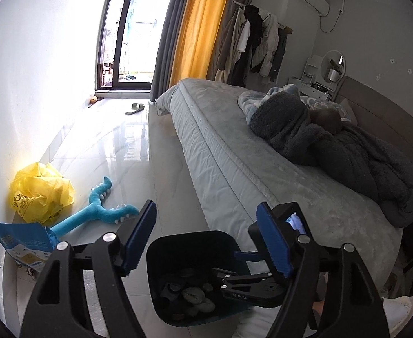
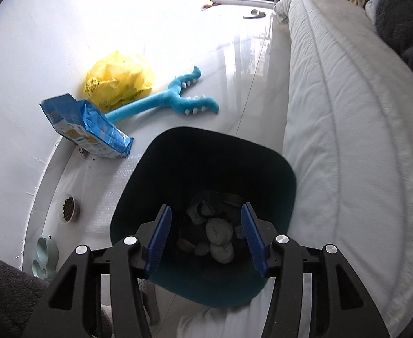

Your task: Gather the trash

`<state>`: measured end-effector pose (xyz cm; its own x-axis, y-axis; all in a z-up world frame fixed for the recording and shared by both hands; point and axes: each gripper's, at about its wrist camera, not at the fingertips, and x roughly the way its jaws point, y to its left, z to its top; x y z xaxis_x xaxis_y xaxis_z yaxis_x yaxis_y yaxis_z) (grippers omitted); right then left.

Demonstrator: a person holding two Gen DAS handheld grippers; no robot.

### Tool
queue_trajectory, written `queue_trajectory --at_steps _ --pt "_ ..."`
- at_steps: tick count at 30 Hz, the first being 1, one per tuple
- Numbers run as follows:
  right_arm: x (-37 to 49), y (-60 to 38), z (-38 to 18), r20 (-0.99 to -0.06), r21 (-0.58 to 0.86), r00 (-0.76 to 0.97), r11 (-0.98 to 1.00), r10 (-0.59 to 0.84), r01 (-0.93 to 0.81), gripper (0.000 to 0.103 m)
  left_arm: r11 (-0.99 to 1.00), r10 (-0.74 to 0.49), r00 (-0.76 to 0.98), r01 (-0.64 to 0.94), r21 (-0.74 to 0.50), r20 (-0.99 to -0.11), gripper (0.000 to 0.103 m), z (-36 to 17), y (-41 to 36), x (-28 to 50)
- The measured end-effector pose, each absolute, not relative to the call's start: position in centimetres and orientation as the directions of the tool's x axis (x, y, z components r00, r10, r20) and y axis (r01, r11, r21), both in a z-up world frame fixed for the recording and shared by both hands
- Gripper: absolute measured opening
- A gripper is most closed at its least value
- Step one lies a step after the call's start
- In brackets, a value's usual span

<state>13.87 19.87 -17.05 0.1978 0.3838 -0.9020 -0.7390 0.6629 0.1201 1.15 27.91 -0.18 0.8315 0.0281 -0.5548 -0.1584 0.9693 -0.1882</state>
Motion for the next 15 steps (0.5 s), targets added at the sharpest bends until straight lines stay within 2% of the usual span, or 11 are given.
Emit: queue_trajectory --at_steps 3,4,8,15 --pt "13.3 17.9 -14.6 -0.884 0.105 0.241 0.672 0.401 -0.733 0.058 0.974 0.045 0.842 -0.156 -0.163 -0.538 0.083 1.0 27.0 0.8" --pt "12.9 16.8 -13.3 -0.870 0.096 0.269 0.677 0.413 -0.730 0.060 0.973 0.048 0.847 -0.158 -0.165 -0.530 0.088 1.5 26.7 0.7" --pt "12.0 12.7 -9.4 -0.813 0.089 0.365 0.717 0.453 -0.692 0.073 0.972 0.081 0.864 -0.178 -0.151 -0.497 0.096 3.4 24.9 -0.3" --pt "10.3 4.6 -3.7 -0.714 0.081 0.512 0.782 0.478 -0.617 0.087 0.983 0.052 0.865 -0.131 -0.126 -0.500 0.098 3.6 19.9 -3.1"
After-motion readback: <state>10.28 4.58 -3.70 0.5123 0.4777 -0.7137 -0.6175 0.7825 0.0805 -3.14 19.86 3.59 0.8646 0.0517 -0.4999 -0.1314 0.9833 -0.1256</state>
